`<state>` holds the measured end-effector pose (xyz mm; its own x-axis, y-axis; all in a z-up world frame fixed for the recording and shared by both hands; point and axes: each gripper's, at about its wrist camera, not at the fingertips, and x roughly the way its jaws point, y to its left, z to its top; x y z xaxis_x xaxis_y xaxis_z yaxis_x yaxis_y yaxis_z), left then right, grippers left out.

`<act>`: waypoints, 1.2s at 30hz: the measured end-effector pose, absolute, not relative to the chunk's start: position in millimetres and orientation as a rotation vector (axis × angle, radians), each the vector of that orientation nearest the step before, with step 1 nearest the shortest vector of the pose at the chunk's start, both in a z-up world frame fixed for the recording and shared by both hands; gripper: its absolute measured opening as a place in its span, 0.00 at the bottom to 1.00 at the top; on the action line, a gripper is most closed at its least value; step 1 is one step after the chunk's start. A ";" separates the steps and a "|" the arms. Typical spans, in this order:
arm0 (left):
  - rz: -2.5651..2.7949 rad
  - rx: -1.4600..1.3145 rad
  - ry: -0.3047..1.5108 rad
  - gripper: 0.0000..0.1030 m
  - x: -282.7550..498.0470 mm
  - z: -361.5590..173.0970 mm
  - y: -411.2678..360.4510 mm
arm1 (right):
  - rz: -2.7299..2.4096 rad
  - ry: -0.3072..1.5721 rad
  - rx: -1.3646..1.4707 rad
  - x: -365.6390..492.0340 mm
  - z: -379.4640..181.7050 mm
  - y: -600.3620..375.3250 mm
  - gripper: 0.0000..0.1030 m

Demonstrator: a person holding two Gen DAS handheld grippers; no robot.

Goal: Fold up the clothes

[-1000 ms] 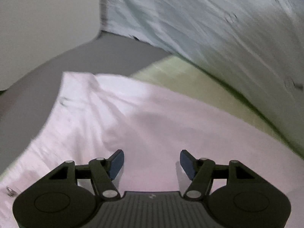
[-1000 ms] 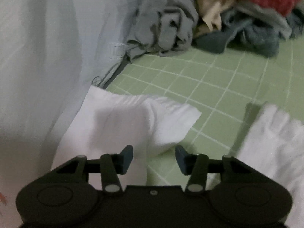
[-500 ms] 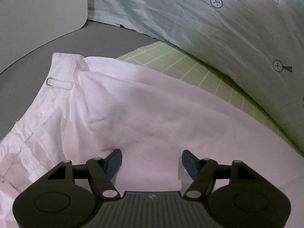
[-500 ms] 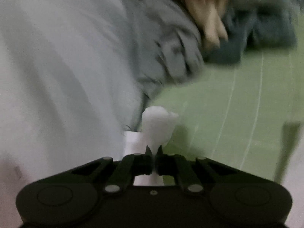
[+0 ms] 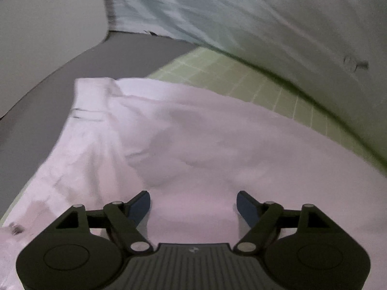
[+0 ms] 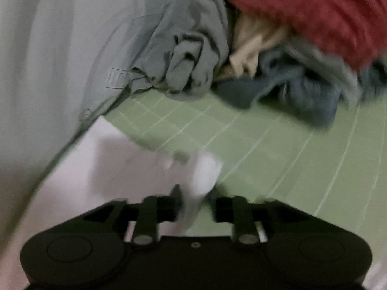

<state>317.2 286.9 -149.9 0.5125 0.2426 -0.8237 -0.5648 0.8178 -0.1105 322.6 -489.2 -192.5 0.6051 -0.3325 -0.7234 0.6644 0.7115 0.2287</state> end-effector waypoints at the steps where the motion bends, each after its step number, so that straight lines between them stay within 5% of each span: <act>1: 0.497 -0.394 0.899 0.77 309.7 -143.6 286.5 | -0.620 0.698 0.500 320.7 -186.7 -494.3 0.35; 3: 0.494 -0.409 0.874 0.80 287.9 -131.7 283.3 | -0.647 0.659 0.502 310.7 -170.9 -500.7 0.40; 10: 0.440 -0.473 0.853 0.88 211.1 -122.7 250.8 | -0.492 0.508 0.552 228.2 -122.1 -489.8 0.97; 11: 0.439 -0.470 0.863 0.88 199.9 -126.6 246.8 | -0.466 0.483 0.575 213.4 -119.5 -487.0 1.00; 36: 0.324 -0.232 1.080 0.96 101.8 -177.1 161.8 | -0.461 0.441 1.207 -55.7 -212.7 -501.7 1.00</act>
